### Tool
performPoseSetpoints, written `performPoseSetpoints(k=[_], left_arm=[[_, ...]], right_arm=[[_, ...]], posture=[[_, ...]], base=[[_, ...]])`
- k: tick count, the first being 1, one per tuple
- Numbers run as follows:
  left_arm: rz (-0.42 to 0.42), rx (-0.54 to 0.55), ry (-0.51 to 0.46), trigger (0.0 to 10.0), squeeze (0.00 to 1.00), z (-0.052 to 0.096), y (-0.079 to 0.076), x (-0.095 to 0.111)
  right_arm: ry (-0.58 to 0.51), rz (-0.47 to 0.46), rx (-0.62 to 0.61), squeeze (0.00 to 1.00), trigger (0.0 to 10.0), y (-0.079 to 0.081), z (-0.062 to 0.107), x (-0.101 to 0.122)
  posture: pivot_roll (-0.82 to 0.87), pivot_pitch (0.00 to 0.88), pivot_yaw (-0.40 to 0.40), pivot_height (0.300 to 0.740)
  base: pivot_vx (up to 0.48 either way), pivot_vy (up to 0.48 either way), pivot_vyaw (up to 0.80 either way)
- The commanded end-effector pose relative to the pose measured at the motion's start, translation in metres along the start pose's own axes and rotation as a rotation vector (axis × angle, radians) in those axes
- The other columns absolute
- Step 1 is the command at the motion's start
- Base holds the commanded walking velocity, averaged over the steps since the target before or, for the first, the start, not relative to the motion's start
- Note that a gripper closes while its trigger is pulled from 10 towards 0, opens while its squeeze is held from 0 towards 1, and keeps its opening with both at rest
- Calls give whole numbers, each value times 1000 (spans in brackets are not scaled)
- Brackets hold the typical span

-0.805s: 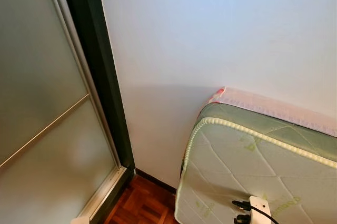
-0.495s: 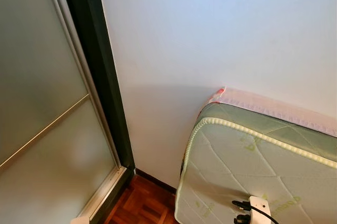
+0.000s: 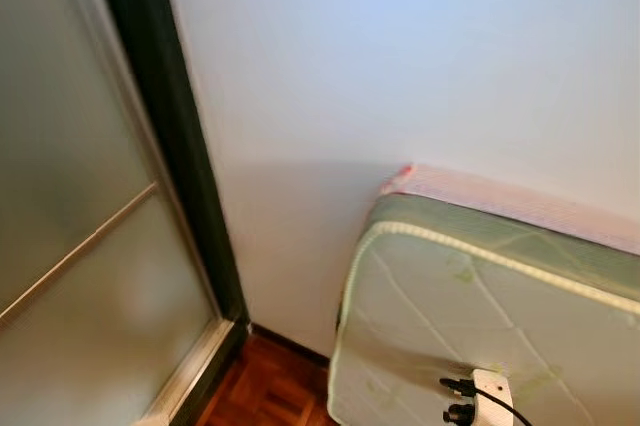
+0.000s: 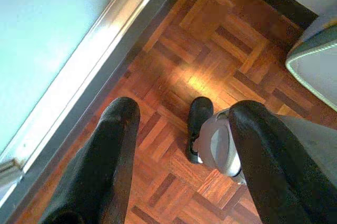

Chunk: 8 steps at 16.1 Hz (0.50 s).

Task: Clean up the room

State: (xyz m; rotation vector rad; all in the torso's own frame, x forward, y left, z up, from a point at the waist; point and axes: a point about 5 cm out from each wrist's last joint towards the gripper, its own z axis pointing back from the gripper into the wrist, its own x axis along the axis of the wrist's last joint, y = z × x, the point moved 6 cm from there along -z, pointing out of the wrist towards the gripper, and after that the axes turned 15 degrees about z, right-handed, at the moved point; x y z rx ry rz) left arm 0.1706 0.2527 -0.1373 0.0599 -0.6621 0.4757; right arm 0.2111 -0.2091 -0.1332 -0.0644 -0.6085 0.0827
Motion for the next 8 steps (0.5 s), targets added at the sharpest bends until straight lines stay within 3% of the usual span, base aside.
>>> performPoseSetpoints(k=[1, 3, 4, 8], left_arm=[[50, -105, -14, 10000, 0, -16, -49, 46], [56, -103, -12, 10000, 0, -15, -48, 44], [58, -103, -13, 10000, 0, -15, -48, 44], [53, -115, -19, 10000, 0, -15, -51, 45]], right_arm=[[-81, -69, 15, 0, 10000, 21, -5, 27], [-74, -57, 16, 0, 10000, 19, -4, 26], [-77, -41, 7, 0, 10000, 5, -3, 24], [-84, -53, 2, 0, 10000, 2, -3, 26]], posture=[[110, 0, -65, 740], [112, 0, -64, 740], [114, 0, -64, 740], [109, 0, -60, 740]], base=[[0, 0, -756], [0, 0, -763], [0, 0, -763], [0, 0, -753]])
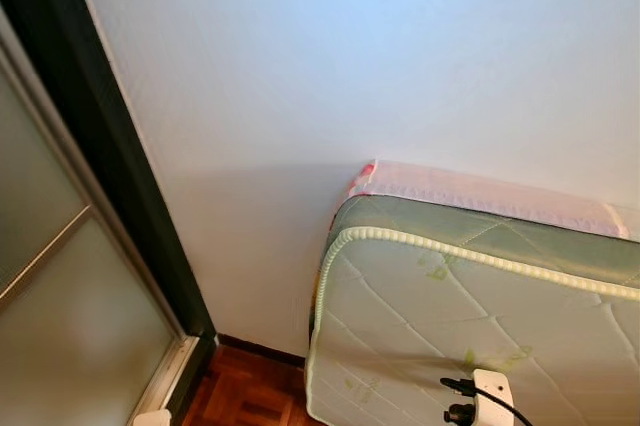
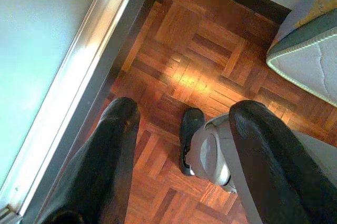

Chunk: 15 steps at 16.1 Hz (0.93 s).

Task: Clean up the room

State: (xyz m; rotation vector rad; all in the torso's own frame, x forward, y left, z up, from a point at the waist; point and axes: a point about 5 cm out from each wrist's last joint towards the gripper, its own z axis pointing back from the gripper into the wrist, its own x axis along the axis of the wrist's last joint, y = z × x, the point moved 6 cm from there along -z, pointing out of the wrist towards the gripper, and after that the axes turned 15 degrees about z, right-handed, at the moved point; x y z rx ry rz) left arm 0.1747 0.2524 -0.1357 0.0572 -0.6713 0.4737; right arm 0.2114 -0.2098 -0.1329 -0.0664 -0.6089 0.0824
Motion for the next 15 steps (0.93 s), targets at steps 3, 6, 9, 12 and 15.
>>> performPoseSetpoints(k=[3, 6, 9, 12, 15], left_arm=[[54, -113, -13, 10000, 0, -15, -50, 41], [65, -116, -23, 10000, 0, -15, -50, 43], [61, -114, -20, 10000, 0, -15, -49, 44], [72, -102, -9, 10000, 0, -14, -40, 42], [70, -88, 4, 10000, 0, -13, -31, 38]], right_arm=[[-78, -56, -4, 0, 10000, 3, -3, 25], [-70, -44, 0, 0, 10000, 5, -4, 26], [-74, -38, -2, 0, 10000, 4, -4, 28], [-74, -38, -2, 0, 10000, 4, -4, 28], [-71, -33, -1, 0, 10000, 5, -4, 27]], posture=[[110, 15, -59, 740], [110, 31, -53, 740], [108, 32, -52, 740], [111, 30, -53, 740], [112, 18, -51, 740]], base=[[0, 0, -756], [0, 0, -756], [0, 0, -756], [0, 0, -754], [0, 0, -756]])
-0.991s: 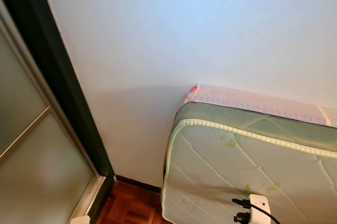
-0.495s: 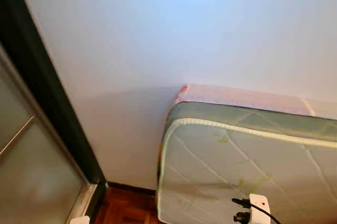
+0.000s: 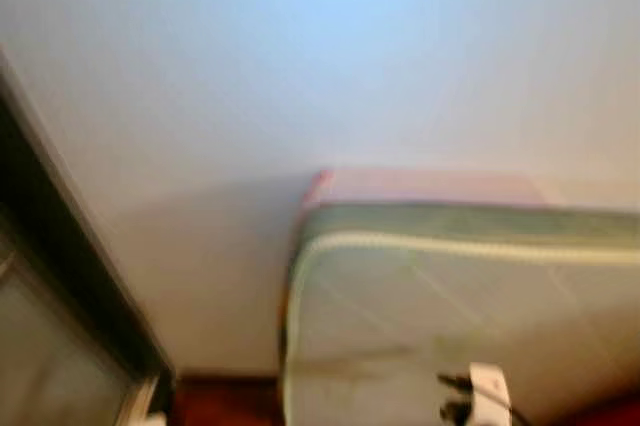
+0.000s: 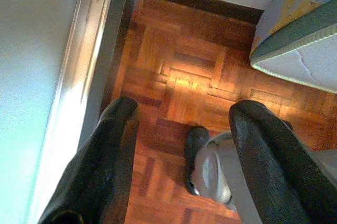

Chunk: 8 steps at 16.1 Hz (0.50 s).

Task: Clean up the room

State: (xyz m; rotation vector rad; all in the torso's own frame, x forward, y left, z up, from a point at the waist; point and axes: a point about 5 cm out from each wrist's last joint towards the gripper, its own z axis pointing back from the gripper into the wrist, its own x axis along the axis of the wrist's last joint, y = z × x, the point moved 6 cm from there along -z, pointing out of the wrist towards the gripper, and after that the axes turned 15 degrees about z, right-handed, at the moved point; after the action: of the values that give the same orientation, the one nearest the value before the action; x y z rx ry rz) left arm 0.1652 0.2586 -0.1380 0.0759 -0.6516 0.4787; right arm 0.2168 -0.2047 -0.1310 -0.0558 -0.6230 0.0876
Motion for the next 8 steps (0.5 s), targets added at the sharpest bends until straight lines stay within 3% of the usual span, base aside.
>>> performPoseSetpoints(k=[1, 4, 8], left_arm=[[71, -105, -5, 10000, 0, -14, -38, 42], [70, -99, 2, 10000, 0, -14, -36, 41], [69, -96, 7, 10000, 0, -14, -35, 40]], right_arm=[[-56, -31, -10, 0, 10000, 1, -3, 21], [-62, -33, -11, 0, 10000, 1, -3, 21], [-73, -35, -13, 0, 10000, 2, -3, 24]], posture=[[114, 8, -51, 740], [115, 0, -49, 740], [113, 15, -46, 740]], base=[[0, 0, -756], [0, 0, -756], [0, 0, 0]])
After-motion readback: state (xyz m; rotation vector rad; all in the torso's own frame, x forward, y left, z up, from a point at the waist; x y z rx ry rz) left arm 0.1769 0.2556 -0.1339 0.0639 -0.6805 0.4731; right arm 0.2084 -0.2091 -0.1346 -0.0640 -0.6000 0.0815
